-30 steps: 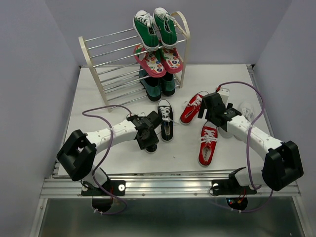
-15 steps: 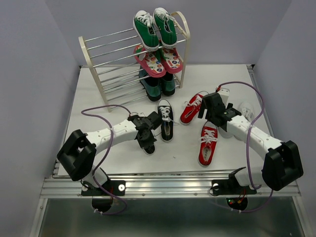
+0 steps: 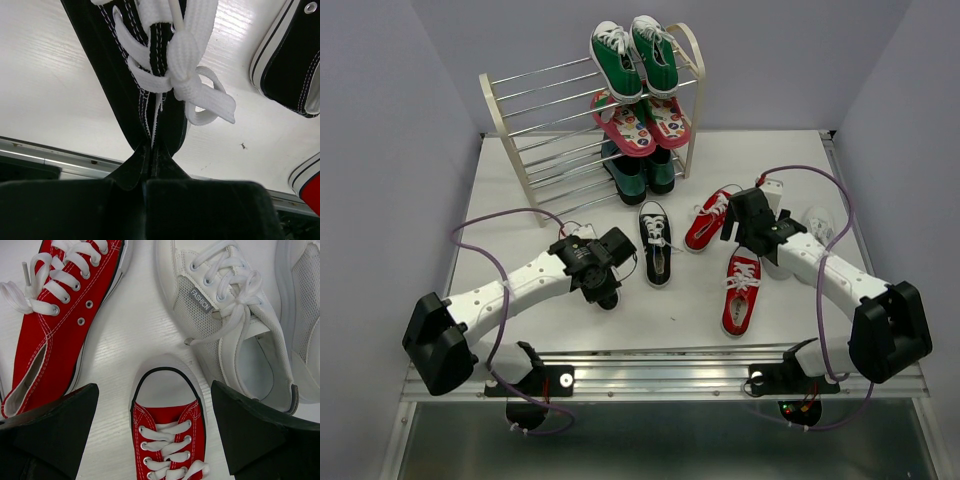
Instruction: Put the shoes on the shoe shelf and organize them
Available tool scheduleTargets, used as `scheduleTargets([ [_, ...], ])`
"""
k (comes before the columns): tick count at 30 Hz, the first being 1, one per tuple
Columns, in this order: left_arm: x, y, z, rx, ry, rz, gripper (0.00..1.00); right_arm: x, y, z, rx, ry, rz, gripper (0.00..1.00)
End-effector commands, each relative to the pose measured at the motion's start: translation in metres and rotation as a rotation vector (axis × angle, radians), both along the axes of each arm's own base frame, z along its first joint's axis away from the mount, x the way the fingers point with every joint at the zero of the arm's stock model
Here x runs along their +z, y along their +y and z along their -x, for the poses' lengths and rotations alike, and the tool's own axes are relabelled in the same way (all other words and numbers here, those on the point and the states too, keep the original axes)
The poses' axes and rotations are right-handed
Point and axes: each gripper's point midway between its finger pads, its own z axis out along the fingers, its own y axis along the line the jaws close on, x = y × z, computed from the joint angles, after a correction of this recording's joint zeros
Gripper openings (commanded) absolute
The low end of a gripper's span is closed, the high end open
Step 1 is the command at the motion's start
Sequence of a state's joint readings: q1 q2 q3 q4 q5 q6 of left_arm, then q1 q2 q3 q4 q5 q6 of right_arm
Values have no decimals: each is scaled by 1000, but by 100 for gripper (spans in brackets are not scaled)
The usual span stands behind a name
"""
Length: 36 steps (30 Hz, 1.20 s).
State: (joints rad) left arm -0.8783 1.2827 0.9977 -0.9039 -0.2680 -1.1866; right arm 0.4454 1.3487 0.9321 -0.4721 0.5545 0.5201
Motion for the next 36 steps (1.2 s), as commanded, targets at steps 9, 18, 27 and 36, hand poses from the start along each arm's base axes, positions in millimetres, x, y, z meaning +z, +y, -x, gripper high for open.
scheduleTargets([
  [9,51,-5,-69,-59,-260,-98,0,4,-5,-3,-17,-13,23,100],
  [18,54,17,-131,-34,-334,-157,0,5,-9,-4,-29,-17,45,100],
  [27,47,32,-174,-23,-389,-230,0,4,-9,-7,-33,-12,55,100],
  [36,42,46,-196,-1,-399,-334,0,7,-10,-6,-39,-23,53,100],
])
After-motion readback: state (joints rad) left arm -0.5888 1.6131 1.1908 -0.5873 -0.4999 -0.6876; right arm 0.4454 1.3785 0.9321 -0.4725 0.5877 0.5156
